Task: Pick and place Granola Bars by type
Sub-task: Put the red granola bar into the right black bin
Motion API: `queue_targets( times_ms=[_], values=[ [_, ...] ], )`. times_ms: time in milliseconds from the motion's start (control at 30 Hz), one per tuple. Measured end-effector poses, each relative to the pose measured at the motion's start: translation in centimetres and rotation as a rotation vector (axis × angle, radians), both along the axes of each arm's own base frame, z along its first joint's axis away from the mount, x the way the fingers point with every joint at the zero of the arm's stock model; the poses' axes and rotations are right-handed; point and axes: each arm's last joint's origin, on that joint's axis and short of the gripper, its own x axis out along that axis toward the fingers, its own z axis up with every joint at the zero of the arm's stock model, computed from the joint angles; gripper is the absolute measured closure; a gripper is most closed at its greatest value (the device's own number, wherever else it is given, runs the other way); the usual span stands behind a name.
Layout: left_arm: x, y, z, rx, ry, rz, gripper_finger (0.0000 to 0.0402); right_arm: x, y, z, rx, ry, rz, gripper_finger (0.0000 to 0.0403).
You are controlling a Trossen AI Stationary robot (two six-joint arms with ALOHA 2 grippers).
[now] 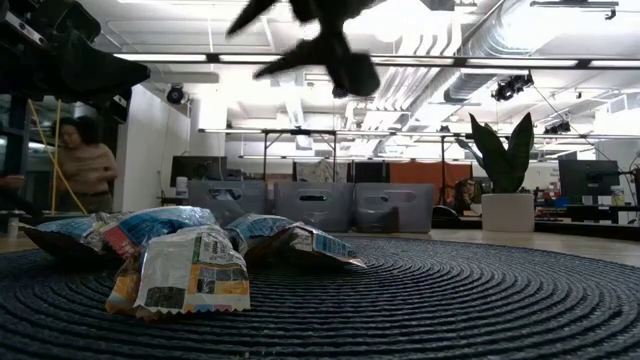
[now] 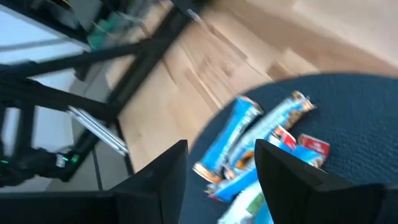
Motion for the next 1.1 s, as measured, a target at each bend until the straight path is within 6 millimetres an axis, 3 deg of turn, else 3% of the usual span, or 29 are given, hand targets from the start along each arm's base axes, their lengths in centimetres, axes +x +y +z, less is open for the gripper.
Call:
queue_targets(
  times_ms=[267,500,1100],
  values=[
    [0.0,0.0,0.0,0.000,0.000,0.000,0.0400,0.8,-0.4,-3.1,0.044,0.109,-0.029,0.0233],
    [0.0,0.0,0.0,0.000,0.000,0.000,0.0400,0.2,-1.4,-4.0,0.068,0.221,-0.132,0.0233],
    [0.0,0.0,0.0,0.000,0.000,0.000,0.0400,1.3,-3.2,-6.9,0.070,0.240,-0.018,0.0233]
  ],
)
